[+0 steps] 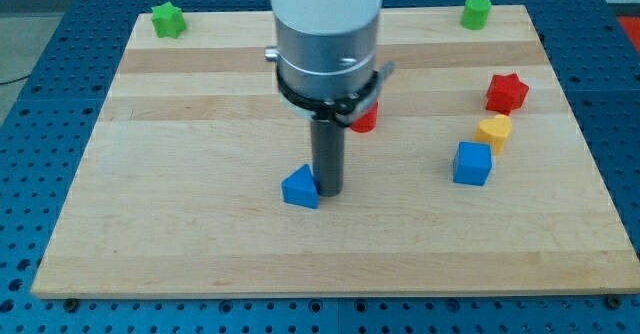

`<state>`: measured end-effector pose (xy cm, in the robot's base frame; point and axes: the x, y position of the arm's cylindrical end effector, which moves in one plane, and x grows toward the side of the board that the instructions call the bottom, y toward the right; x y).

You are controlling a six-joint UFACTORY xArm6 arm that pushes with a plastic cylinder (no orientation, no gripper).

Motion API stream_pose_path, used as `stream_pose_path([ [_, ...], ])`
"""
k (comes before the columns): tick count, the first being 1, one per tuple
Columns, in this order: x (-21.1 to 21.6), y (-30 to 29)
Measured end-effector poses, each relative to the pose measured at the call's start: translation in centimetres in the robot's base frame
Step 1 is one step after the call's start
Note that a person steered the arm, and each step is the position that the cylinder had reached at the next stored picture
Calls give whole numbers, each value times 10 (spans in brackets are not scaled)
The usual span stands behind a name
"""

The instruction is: Place the triangle at the left bottom of the board

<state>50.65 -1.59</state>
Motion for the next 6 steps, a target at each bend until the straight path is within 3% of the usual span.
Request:
stream_pose_path([
  [3, 18, -67],
  [6, 11, -148],
])
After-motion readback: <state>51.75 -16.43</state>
